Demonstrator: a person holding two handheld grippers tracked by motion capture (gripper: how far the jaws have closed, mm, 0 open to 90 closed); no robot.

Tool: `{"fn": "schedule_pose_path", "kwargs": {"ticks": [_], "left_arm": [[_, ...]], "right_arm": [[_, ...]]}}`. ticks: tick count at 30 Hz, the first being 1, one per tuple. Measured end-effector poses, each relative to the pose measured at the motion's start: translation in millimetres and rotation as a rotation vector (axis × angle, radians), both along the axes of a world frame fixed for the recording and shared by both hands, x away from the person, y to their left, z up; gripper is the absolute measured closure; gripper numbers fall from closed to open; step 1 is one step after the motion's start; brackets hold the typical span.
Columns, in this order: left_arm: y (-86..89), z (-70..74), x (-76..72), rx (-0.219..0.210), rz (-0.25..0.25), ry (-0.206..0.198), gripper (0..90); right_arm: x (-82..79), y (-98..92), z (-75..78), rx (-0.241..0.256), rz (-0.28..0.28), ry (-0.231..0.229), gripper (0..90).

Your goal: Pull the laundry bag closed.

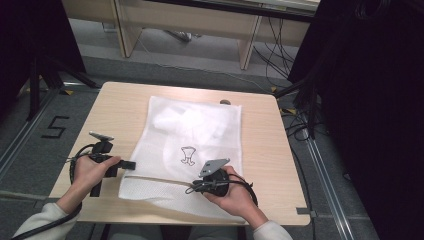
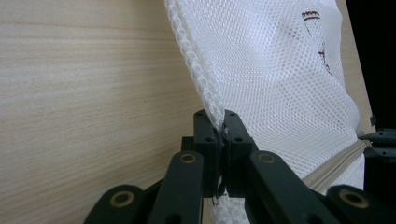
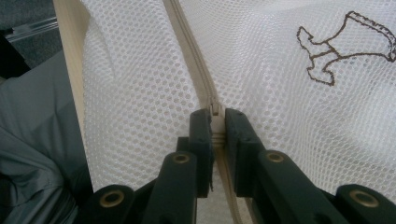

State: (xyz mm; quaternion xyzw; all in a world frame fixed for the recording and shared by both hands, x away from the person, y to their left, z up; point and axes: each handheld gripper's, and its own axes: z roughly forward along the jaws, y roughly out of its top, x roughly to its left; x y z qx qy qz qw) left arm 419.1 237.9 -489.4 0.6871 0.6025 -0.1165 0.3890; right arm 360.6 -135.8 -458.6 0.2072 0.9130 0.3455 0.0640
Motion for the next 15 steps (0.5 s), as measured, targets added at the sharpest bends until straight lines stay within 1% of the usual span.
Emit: {"fn": "schedule_pose_path", "kwargs": {"ticks": [3, 7, 9, 10, 11, 15], "left_arm": [[0.0, 0.0, 0.0, -0.003, 0.003, 0.001, 86.1], [0.3, -0.1, 0.1, -0.001, -0.001, 0.0, 86.1], [0.5, -0.3, 0.2, -0.003, 0.001, 0.001, 86.1], [0.6, -0.4, 0.3, -0.005, -0.001, 0.001, 86.0], [0.7, -0.3, 0.2, -0.001, -0.001, 0.0, 86.0], [0.3, -0.3, 0.3, 0.002, 0.0, -0.001, 86.1]], "right_arm": [[0.6, -1.5, 0.8, -0.008, 0.009, 0.005, 82.7], [0.1, -2.7, 0.3, 0.007, -0.002, 0.006, 82.7], [0.3, -3.7, 0.4, 0.005, 0.0, 0.005, 82.7], [0.1, -4.7, 1.3, -0.004, -0.002, 0.011, 82.7], [0.5, -5.2, 0.6, 0.01, 0.0, 0.007, 82.7], [0.3, -8.0, 1.6, 0.006, -0.003, 0.016, 82.7]]}}
